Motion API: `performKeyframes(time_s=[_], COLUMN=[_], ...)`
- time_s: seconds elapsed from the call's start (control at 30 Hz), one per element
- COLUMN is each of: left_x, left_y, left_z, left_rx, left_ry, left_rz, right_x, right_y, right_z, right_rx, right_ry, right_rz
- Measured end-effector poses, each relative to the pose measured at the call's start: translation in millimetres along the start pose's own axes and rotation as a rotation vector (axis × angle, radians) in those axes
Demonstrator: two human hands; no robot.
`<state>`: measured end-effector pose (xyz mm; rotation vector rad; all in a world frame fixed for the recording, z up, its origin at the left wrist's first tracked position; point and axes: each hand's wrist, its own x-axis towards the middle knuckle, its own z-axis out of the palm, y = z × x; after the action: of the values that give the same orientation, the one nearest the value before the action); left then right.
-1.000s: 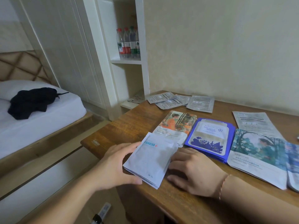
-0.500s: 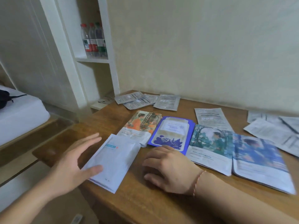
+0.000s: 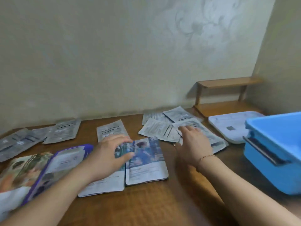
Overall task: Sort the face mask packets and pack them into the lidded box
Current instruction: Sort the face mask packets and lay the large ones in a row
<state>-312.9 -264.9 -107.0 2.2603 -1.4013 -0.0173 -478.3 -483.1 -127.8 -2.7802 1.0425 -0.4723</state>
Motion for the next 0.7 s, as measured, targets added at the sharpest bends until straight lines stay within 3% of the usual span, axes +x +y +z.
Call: performKeyframes(time_s=[0.13,0.37,0.4,0.47,0.57,0.63,0.7], left_x=[33.5,11.3,3.1,-18.2,-32.1,-32.3,-32.1], left_y=[50.5,83.2,87.9,104.2,122.8,129.5,137.3], left_z=[33.4,55.1,55.8,56.4,71.1,83.7,89.7], left_rx=[-0.065,-0.172,-0.284,-0.778,-1.574,-1.751,-1.781], left_ry=[-0.051,-0.067,-0.038,-0.038,-0.237,-0.323,-0.329], left_rz=[0.07,0.122,0.079,-0.122,-0.599,-0.77,-0.784], right_x=[4.5,-3.8,-6.3,-14.6,-39.9,-68.7,-106.6], right_y=[39.4,37.5,35.3,28.1,12.6,0.1,-12.4], right_z=[10.5,20.4,17.0,0.2,-37.0,-61.5,-77.2], right_rx=[-0.055,-0.395,-0.423,-0.413,-0.293,-0.221,-0.164], right_ry=[-0.173,-0.021,-0.03,-0.01,0.076,0.168,0.281], right_rz=[0.165,-0.089,-0.122,-0.12,-0.083,-0.135,-0.244])
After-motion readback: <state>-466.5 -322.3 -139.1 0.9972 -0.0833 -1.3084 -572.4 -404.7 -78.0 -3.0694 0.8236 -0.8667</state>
